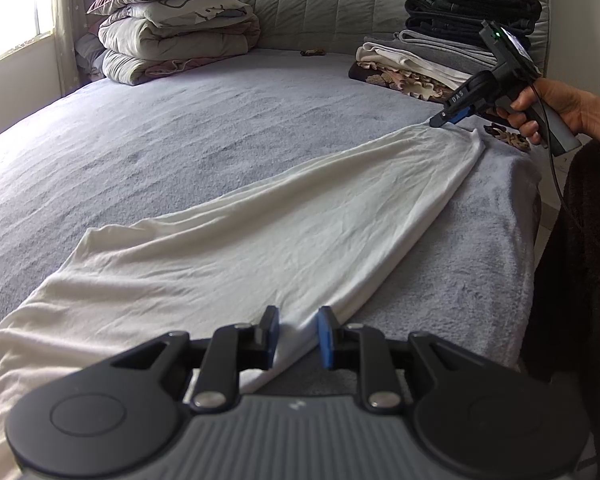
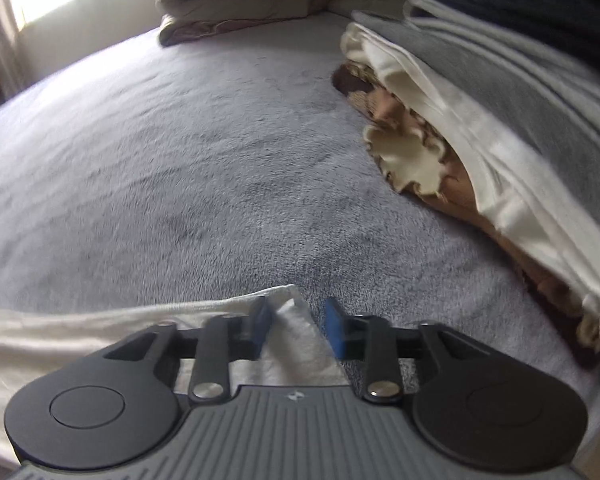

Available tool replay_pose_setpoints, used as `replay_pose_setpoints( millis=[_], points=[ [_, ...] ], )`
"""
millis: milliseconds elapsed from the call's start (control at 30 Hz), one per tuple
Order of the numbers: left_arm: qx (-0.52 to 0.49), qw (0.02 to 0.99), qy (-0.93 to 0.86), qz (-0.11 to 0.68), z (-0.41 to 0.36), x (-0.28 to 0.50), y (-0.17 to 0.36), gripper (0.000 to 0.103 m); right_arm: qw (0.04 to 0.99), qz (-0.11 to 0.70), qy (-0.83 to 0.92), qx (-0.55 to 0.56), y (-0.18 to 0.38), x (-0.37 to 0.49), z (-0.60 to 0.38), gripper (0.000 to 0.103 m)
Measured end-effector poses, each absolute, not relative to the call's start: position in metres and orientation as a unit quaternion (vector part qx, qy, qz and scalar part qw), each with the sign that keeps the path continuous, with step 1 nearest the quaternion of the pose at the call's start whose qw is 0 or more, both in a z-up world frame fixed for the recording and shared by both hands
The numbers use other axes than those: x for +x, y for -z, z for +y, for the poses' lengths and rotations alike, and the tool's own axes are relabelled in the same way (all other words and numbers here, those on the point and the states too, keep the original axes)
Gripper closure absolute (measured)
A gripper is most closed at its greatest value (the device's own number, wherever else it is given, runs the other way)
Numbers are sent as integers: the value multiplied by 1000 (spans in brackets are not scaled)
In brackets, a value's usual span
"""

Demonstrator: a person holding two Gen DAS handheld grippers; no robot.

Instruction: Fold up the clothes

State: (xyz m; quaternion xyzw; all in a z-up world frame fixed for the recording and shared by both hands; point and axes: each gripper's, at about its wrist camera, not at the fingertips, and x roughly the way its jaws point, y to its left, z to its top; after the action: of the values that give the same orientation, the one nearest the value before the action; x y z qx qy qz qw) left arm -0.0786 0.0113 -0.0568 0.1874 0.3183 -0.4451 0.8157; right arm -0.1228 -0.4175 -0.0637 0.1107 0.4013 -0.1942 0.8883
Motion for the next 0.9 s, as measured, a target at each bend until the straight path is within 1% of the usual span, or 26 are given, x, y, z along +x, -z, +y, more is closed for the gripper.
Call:
replay_pose_setpoints(
  millis=[33,100,233,433,533,567,667,700,733,900],
  points=[
    [187,816,445,318,11,-79,57,79,889,402,191,105,63,-123,-416,99],
    [186,817,444,318,12,-78,57,77,890,396,201,100,59,-124,-417,99],
    [180,818,444,317,15,-78,55,76,890,378,235,102,50,-130,-425,100],
    [174,825,434,317,27,-77,53,75,880,396,250,80,59,-120,-426,101],
    [160,834,416,325,38,-74,50,72,878,404,245,70,63,-116,-423,100],
    [152,839,404,331,42,-72,49,72,879,403,247,66,63,-116,-422,98],
    [130,854,359,354,57,-65,48,71,879,392,259,77,56,-122,-424,86],
    [123,859,340,364,62,-63,48,71,880,389,259,90,53,-127,-426,76],
    [112,863,319,376,68,-59,48,71,880,386,256,105,50,-132,-429,69],
    [44,874,218,432,97,-44,47,70,872,382,245,183,37,-156,-438,68]
  ],
)
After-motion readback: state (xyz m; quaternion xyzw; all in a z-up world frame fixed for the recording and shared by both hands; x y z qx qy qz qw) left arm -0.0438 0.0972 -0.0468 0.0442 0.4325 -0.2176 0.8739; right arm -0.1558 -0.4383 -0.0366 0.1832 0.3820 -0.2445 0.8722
